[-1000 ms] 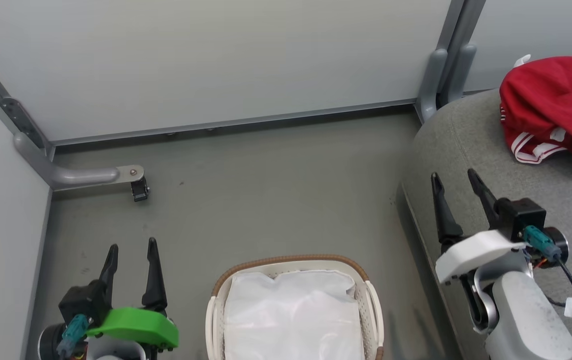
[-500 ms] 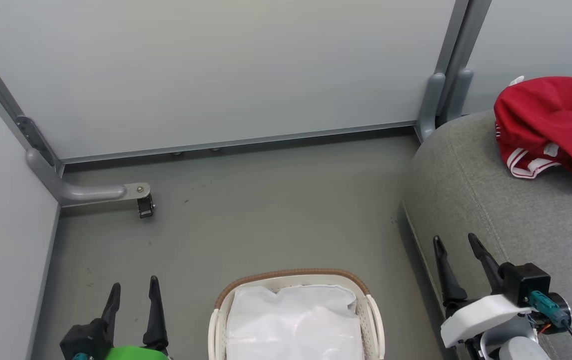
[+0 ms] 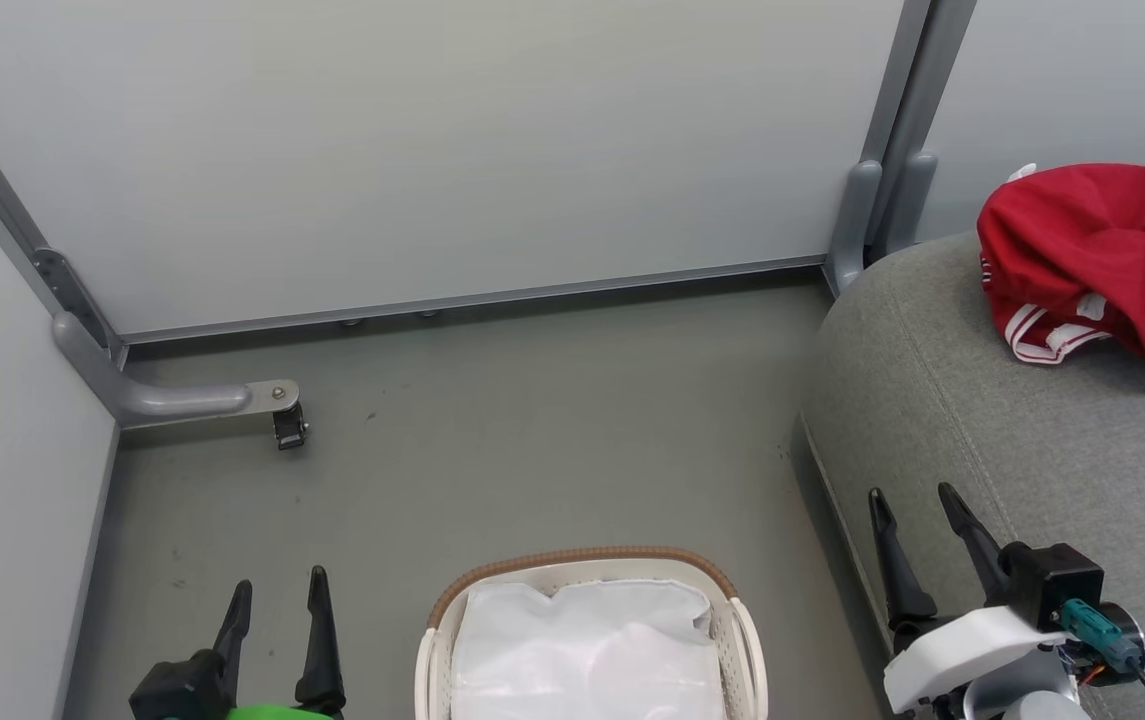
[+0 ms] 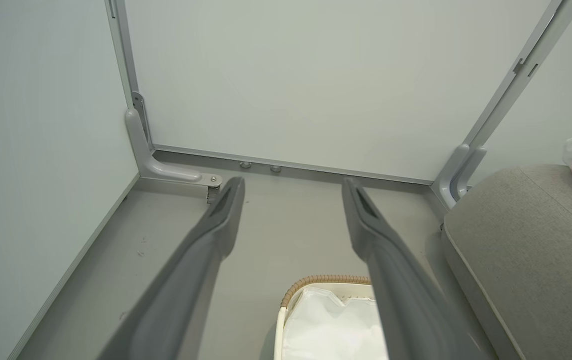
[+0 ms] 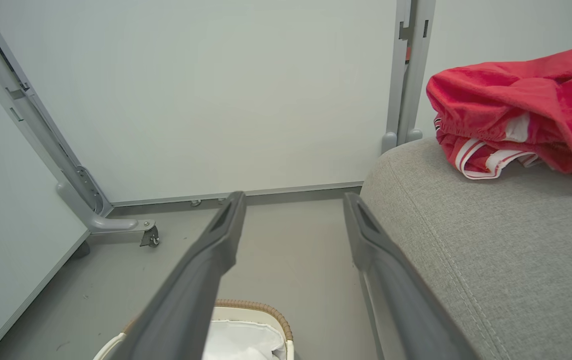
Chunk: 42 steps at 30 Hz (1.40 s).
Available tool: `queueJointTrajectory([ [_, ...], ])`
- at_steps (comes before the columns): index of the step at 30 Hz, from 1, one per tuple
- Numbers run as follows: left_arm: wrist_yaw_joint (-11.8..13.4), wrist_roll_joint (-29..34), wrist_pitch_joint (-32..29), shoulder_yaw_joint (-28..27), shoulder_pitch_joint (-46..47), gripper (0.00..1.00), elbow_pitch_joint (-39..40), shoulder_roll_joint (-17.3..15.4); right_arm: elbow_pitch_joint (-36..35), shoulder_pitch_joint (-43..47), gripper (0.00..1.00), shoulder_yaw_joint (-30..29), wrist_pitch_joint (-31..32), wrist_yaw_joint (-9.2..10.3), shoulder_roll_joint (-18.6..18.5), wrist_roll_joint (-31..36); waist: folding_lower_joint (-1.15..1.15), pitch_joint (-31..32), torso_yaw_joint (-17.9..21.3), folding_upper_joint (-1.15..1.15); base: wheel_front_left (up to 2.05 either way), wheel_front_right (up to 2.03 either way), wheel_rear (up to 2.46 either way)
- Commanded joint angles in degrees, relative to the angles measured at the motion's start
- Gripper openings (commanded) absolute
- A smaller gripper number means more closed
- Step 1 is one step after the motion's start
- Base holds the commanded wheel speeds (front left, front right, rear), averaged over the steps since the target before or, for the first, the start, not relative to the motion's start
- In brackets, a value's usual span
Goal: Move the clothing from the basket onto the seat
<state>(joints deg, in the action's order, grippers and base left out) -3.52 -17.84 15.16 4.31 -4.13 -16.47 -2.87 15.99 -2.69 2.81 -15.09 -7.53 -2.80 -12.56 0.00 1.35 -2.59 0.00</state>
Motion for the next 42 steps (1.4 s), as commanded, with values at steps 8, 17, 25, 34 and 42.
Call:
queueJointTrajectory([
  [8, -0.1, 0.1, 0.0, 0.2, -0.3, 1.0, -0.5, 0.0, 0.5, 0.7, 1.0, 0.4, -0.1, 0.09, -0.2, -0.6, 0.0, -0.1, -0.1, 0.0, 0.0, 0.0, 0.0],
  [17, -0.3, 0.2, -0.1, 0.2, 0.0, 0.0, -1.5, 0.1, 1.3, 0.1, 0.0, 0.4, 0.1, -0.01, 0.2, -0.7, 0.0, -0.2, 0.1, 0.0, 0.0, 0.0, 0.0],
  [25, -0.6, -6.0, -2.0, -0.8, 1.0, 0.0, -2.3, 0.1, 1.9, 0.3, 0.0, -0.4, 1.8, -0.01, 0.3, -7.3, 0.0, -0.3, 0.3, 0.0, 0.0, 0.0, 0.0],
  [34, -1.0, -14.6, -4.4, -2.0, 2.2, 0.0, -1.6, 0.1, 1.3, -0.2, 0.0, -1.5, 4.3, 0.0, 0.2, -16.3, 0.0, -0.4, 0.4, 0.0, 0.0, 0.0, 0.0],
  [42, -1.4, -21.4, -6.3, -3.0, 3.2, 0.0, -1.1, 0.1, 0.9, -0.7, 0.0, -2.4, 6.3, 0.01, 0.2, -23.5, 0.0, -0.4, 0.6, 0.0, 0.0, 0.0, 0.0],
])
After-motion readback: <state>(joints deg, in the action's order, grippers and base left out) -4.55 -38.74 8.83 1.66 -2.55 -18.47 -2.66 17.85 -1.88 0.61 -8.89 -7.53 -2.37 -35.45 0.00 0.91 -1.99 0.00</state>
